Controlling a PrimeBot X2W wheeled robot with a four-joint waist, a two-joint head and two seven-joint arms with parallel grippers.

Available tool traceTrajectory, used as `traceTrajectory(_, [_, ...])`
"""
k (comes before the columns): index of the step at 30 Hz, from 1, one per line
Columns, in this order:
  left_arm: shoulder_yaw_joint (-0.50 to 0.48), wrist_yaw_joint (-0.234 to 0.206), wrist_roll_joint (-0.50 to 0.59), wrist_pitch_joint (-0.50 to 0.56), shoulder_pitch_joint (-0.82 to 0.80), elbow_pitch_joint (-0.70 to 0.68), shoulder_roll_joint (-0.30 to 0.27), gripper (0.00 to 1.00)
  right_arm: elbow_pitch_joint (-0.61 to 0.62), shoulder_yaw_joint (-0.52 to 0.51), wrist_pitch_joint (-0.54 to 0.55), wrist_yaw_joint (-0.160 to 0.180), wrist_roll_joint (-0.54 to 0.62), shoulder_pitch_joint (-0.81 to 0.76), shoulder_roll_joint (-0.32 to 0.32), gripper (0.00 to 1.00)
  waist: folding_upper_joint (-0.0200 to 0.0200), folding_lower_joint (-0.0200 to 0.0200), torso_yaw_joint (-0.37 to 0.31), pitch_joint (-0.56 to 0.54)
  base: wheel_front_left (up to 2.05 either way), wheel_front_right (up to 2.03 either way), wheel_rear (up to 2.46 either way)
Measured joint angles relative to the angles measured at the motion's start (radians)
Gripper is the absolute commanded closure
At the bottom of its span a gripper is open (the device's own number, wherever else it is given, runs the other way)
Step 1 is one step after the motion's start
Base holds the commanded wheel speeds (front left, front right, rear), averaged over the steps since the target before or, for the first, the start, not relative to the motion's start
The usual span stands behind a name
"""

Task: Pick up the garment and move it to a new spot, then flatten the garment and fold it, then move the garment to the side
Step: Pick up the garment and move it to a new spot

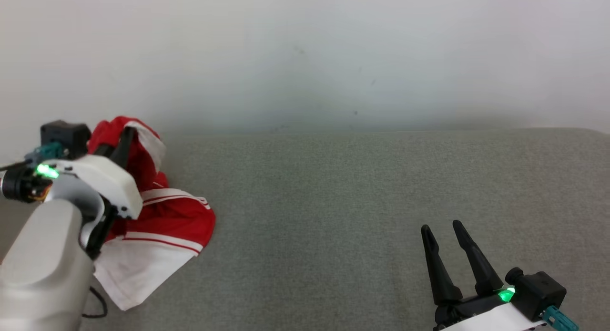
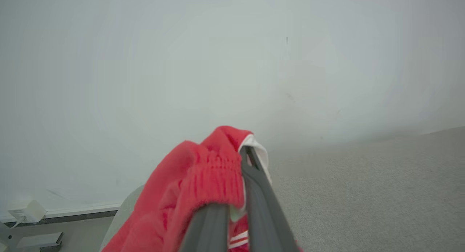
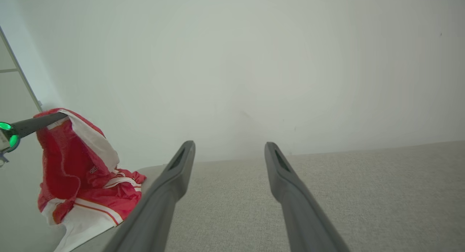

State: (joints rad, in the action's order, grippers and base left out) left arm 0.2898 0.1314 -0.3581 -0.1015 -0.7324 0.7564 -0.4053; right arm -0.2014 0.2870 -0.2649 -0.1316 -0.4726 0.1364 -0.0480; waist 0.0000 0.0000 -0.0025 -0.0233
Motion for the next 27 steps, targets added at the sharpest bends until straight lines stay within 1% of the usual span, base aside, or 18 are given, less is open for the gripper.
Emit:
traceTrajectory(6, [0.081,0.000,-0.001,0.103,-0.053,-0.186,0.005,1.00,0.007,-0.003,0.000,0.000,-0.012,0.001,0.000,0.00,0.0000,0.0000,-0.048,-0.012,0.00,0.00,0.00])
traceTrajectory(9, [0.099,0.000,-0.007,0.143,-0.074,-0.272,0.023,1.00,0.008,-0.011,0.000,0.000,-0.017,0.001,0.000,0.00,0.0000,0.0000,-0.077,-0.017,0.00,0.00,0.00])
traceTrajectory(13, [0.122,0.000,-0.053,0.192,-0.081,-0.378,0.086,1.00,0.010,-0.019,0.000,0.000,-0.018,0.005,0.000,0.00,0.0000,0.0000,-0.123,-0.018,0.00,0.00,0.00])
traceTrajectory(16, [0.124,0.000,-0.110,0.220,-0.086,-0.443,0.138,1.00,0.010,-0.032,0.000,0.000,-0.014,0.008,0.000,0.00,0.0000,0.0000,-0.161,-0.017,0.00,0.00,0.00])
traceTrajectory(20, [0.115,-0.007,-0.171,0.233,-0.097,-0.504,0.200,1.00,0.010,-0.065,0.000,0.000,0.000,0.011,0.000,0.00,0.0000,0.0000,-0.211,-0.013,0.00,0.00,0.00])
traceTrajectory(23, [0.098,-0.016,-0.225,0.218,-0.097,-0.545,0.251,1.00,0.012,-0.108,0.000,0.000,0.018,0.012,0.000,0.00,0.0000,0.0000,-0.244,-0.008,0.00,0.00,0.00])
traceTrajectory(25, [0.092,-0.022,-0.234,0.204,-0.088,-0.565,0.267,1.00,0.017,-0.133,0.000,0.000,0.036,0.012,0.000,0.00,0.0000,0.0000,-0.261,-0.003,0.00,0.00,0.00])
traceTrajectory(27, [0.084,-0.027,-0.245,0.191,-0.055,-0.572,0.268,1.00,0.020,-0.151,0.000,0.000,0.049,0.012,-0.001,0.00,0.0000,0.0000,-0.272,0.006,0.00,0.00,0.00])
